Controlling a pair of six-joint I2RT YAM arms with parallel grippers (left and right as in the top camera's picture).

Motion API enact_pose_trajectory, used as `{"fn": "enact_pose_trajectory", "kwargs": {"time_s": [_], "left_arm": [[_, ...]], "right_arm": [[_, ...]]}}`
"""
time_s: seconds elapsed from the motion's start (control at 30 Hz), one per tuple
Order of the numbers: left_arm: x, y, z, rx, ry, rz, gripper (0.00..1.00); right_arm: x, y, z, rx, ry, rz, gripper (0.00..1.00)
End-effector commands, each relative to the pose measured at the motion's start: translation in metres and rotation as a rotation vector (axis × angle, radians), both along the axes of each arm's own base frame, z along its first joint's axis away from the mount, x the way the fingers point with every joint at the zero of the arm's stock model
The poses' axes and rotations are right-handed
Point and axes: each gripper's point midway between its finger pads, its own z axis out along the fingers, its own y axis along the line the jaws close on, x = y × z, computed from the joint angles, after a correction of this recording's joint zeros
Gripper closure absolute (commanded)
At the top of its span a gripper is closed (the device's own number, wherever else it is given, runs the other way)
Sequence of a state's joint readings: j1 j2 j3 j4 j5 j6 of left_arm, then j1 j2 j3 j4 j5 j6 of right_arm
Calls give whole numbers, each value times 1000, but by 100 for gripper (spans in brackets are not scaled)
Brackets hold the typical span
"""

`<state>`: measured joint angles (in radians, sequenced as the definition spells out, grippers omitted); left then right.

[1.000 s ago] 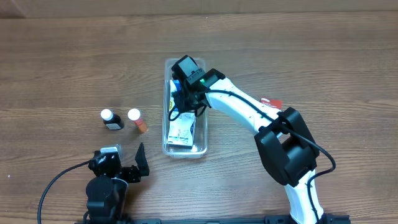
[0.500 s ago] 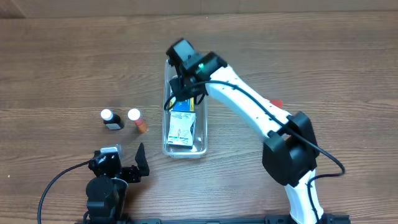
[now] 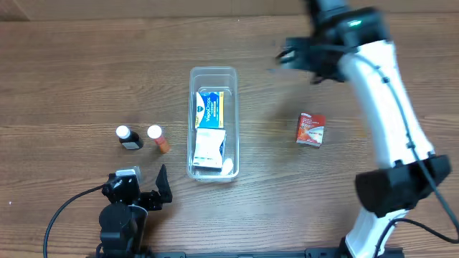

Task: Pack container
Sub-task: 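Move the right gripper to the red box and grasp it, then place the red box into the container with the right gripper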

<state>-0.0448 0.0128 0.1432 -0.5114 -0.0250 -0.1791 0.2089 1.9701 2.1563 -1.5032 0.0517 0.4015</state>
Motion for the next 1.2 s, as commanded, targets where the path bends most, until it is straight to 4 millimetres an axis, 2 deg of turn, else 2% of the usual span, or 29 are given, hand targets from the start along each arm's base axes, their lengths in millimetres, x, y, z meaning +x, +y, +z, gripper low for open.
{"fn": "enact_pose_trajectory", "kwargs": {"time_s": [0.0, 0.13, 0.37, 0.5, 0.73, 0.93, 1.17], "left_arm": [[0, -1, 0, 13, -6, -12, 0], [0, -1, 0, 13, -6, -12, 0], [0, -1, 0, 13, -6, -12, 0], [0, -1, 0, 13, -6, -12, 0], [0, -1, 0, 13, -6, -12, 0], [0, -1, 0, 13, -6, -12, 0], [0, -1, 0, 13, -6, -12, 0]], "right_arm": [[-8, -25, -25, 48, 98, -87, 0], [-16, -31, -64, 32, 181, -93, 0], [-45, -33, -146, -24, 312, -88, 0], [-58, -41, -179, -25, 346, -104, 0], [-64, -28, -209, 34, 337, -62, 0], [-59, -26, -219, 52, 300, -88, 0], [-53, -25, -214, 60, 282, -114, 24]]}}
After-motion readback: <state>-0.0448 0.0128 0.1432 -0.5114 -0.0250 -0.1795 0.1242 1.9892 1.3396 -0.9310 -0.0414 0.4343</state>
